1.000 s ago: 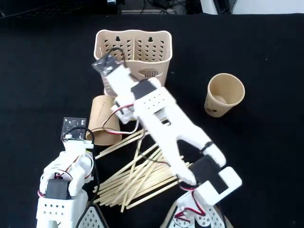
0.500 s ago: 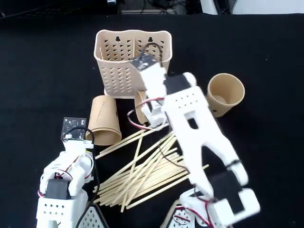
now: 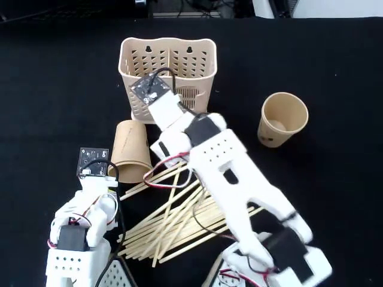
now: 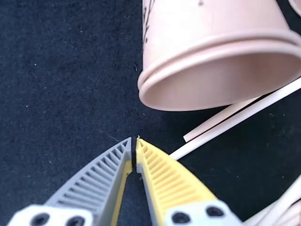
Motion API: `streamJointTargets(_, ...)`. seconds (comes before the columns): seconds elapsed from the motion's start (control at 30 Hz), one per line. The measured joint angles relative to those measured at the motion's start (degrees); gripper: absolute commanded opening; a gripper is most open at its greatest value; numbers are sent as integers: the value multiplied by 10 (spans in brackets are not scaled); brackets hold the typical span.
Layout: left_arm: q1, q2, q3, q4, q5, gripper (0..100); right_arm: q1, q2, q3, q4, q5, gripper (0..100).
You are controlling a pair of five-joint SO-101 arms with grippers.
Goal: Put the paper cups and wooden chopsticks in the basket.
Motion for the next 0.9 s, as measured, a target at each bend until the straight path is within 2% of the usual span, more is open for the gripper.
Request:
streamJointTargets(0.43, 0, 0, 0, 0, 0, 31, 25, 41, 0, -3, 0, 212)
streamJointTargets(0.73, 0, 0, 0, 0, 0, 31, -10, -43, 2, 0, 0, 212)
streamJointTargets(0.9, 0, 0, 0, 0, 0, 31, -26, -38, 38, -13, 7, 212)
